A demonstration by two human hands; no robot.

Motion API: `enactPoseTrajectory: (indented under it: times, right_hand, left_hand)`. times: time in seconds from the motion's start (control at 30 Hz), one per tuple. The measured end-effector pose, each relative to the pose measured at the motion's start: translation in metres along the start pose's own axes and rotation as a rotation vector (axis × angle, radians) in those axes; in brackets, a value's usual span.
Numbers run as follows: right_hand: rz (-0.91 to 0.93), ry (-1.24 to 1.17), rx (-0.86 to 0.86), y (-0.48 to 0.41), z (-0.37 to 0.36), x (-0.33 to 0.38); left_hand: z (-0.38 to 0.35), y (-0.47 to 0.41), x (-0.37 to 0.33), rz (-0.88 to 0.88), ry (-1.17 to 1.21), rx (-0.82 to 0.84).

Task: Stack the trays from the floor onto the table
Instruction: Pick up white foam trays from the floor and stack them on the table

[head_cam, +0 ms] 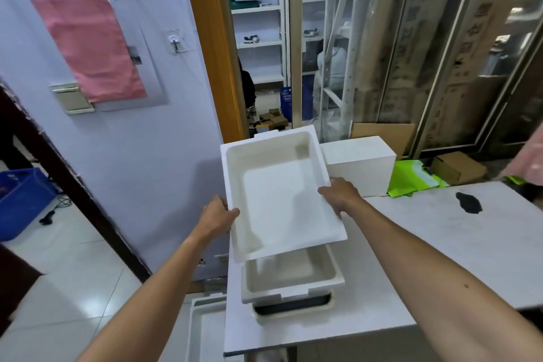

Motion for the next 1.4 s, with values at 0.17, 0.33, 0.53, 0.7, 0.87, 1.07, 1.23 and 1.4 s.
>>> enactPoseTrajectory:
  times: [0.17,0.33,0.53,0.7,0.87,1.07,1.23,1.4]
  right_hand:
    - [0.18,0.315,-0.148,-0.007,0.024,0.03]
    - [0.317,0.478,-0.236,-0.01,0.046,0.065]
    - [0.531,0.604,-0.222,-0.004,0.036,0.096]
    - [0.65,0.647,-0.187,0.007,0.019,0.114]
    - [0.586,0.533,-0.217,0.005,0.018,0.107]
    - [0.337,0.287,-0.312,-0.004,0.019,0.086]
    - [0.229,0.065,-0.101,-0.003,0.008,0.066]
    - [0.287,0.114,-0.122,-0.006,-0.003,0.052]
  left_hand:
    - [0.028,-0.004,-0.003,-0.105,-0.044,-0.061]
    - [0.044,0.001,-0.009,-0.092,-0.109,-0.196]
    - [0.038,0.017,-0.024,-0.25,0.093,-0.317]
    - [0.03,0.026,-0.012,-0.154,0.366,-0.385]
    - [0.027,0.028,0.004,-0.031,0.485,-0.392]
    - [0.032,0.021,0.021,0.167,0.796,-0.408]
    - [0.023,0.024,0.024,0.255,1.036,-0.42]
    - [0.004,0.027,0.027,0.339,1.248,-0.321]
Point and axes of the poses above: each hand's wrist, its own y-axis away from the middle knuckle, its own z-axis out of the back of the hand, x = y × z, the point moved 2 cm from there along -y, towards the middle knuckle, and after that the axes turned 10 degrees about z, right-handed, at the moved point
